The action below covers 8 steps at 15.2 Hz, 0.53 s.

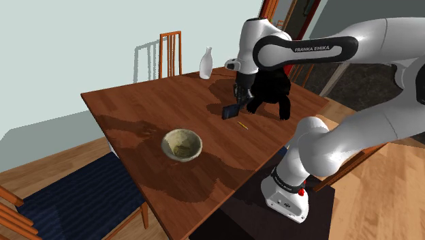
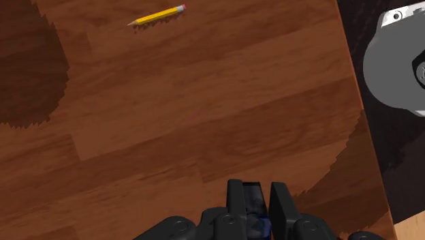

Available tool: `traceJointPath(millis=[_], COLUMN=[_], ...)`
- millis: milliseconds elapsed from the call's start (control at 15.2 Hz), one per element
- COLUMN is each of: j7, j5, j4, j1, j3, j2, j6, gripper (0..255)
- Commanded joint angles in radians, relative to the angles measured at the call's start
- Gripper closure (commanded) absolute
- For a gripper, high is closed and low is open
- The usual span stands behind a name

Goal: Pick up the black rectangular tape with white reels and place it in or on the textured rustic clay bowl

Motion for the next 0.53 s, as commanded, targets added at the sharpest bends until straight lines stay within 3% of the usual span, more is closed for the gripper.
traceJointPath(millis=[0, 462], j7=[0.037, 0.141], j5=[0.034, 0.137], j4=[0.028, 0.18], j1=[0.032, 0.127], j3=[0.025, 0.102], j2=[0.051, 0.244], j6=[0.018, 0.048], gripper=[255, 255])
